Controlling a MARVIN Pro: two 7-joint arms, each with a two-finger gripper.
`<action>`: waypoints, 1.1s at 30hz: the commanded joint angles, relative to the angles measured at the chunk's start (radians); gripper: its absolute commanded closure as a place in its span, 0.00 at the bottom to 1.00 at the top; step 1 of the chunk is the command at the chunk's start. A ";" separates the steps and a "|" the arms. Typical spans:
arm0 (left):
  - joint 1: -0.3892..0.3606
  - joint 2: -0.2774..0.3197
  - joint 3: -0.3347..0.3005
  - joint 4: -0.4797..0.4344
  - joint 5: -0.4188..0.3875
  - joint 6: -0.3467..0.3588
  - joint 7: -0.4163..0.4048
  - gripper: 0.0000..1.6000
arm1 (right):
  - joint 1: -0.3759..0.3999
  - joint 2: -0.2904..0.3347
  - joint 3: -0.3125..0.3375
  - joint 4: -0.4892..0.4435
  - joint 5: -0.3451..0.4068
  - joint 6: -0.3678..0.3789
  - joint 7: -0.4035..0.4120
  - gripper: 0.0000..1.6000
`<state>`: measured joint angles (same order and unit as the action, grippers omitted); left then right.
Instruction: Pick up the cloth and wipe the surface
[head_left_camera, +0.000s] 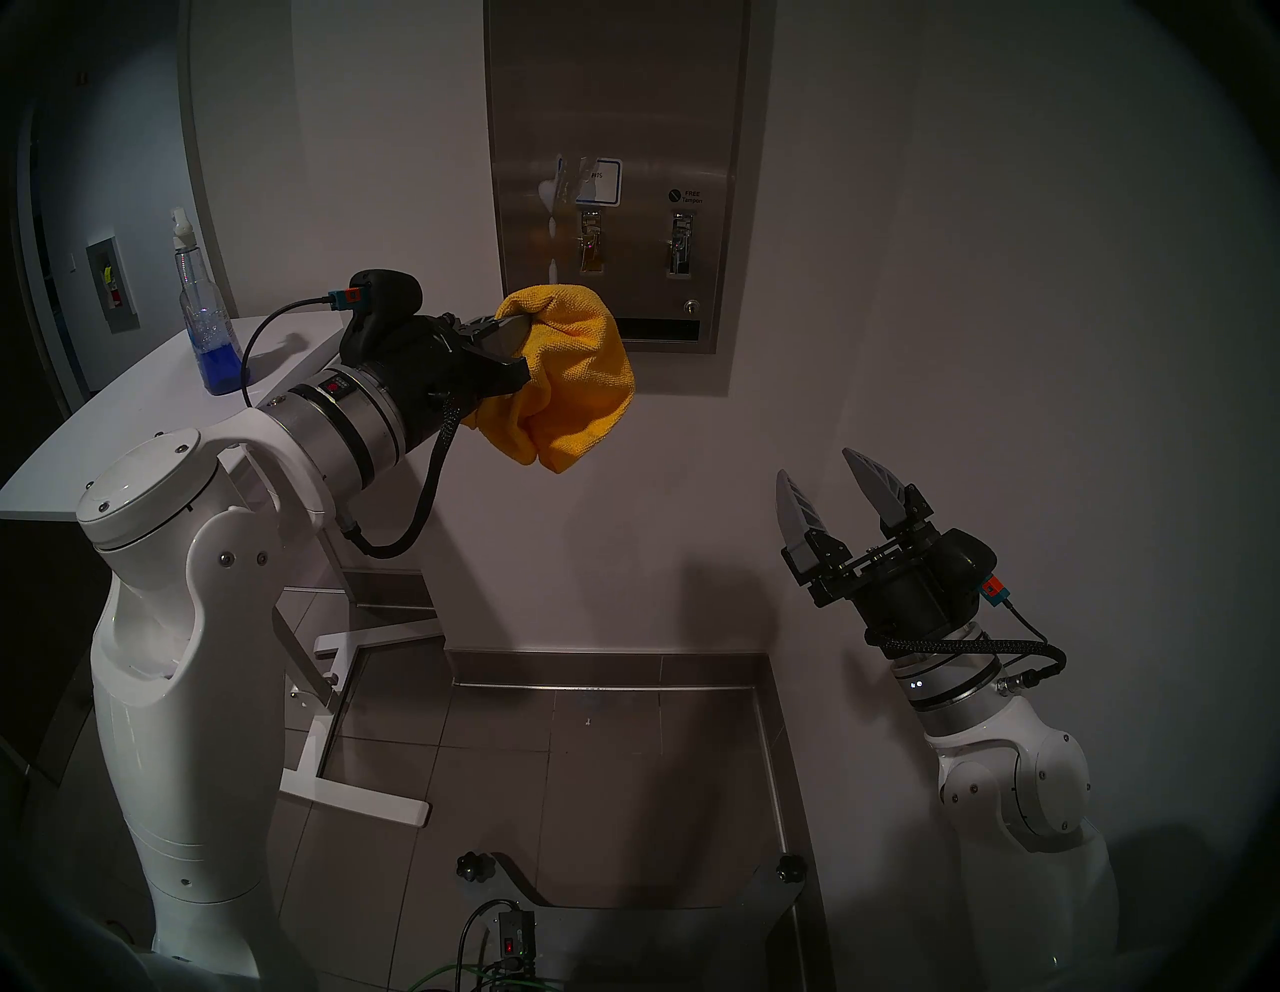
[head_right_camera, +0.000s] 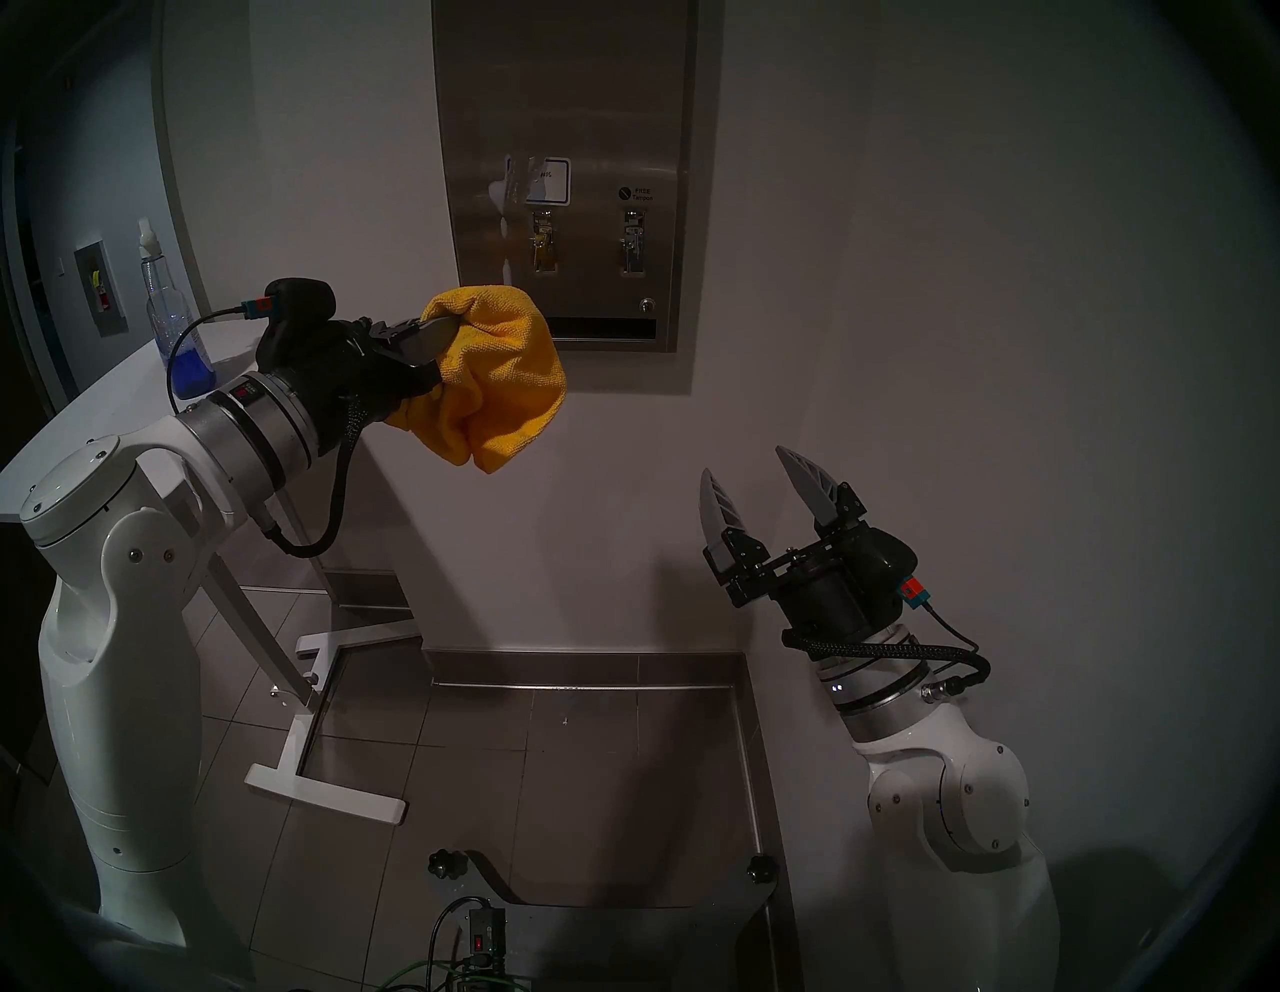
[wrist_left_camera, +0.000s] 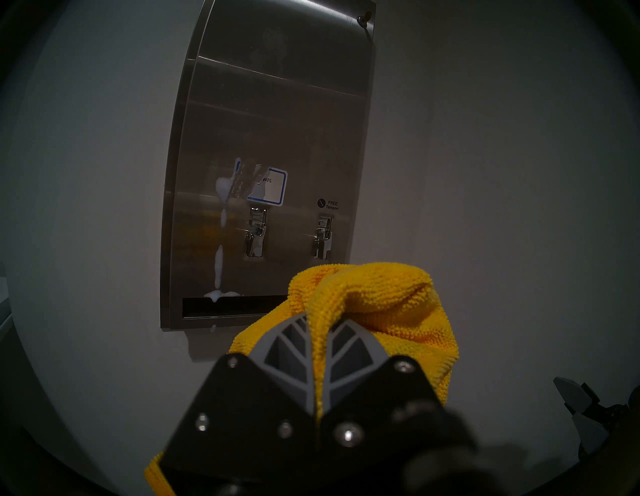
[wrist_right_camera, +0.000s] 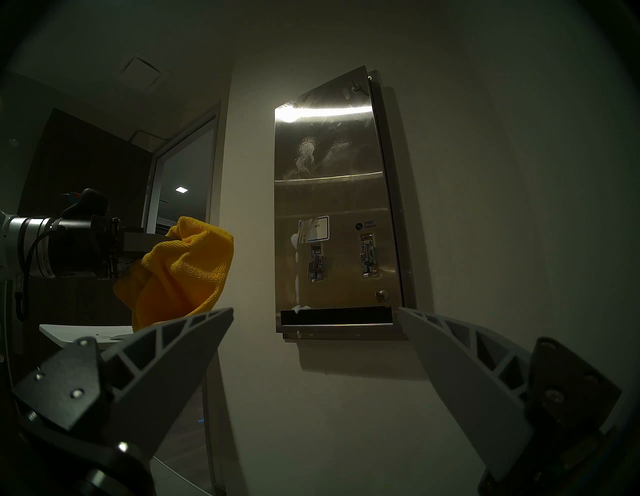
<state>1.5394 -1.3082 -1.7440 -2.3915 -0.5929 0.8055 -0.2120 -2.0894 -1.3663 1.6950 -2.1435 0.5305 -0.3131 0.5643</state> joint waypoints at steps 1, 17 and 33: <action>-0.014 0.001 -0.006 -0.027 0.024 -0.051 0.009 1.00 | 0.009 -0.001 -0.001 -0.035 0.001 -0.001 -0.001 0.00; -0.012 -0.005 -0.003 -0.027 0.039 -0.057 0.006 1.00 | 0.106 0.000 -0.044 -0.027 -0.025 0.036 -0.026 0.00; -0.013 -0.011 -0.005 -0.027 0.048 -0.054 -0.005 1.00 | 0.241 0.015 -0.158 -0.026 -0.105 0.129 -0.045 0.00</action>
<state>1.5445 -1.3168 -1.7443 -2.3923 -0.5428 0.7699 -0.2136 -1.9372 -1.3530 1.5787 -2.1290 0.4529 -0.2034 0.5213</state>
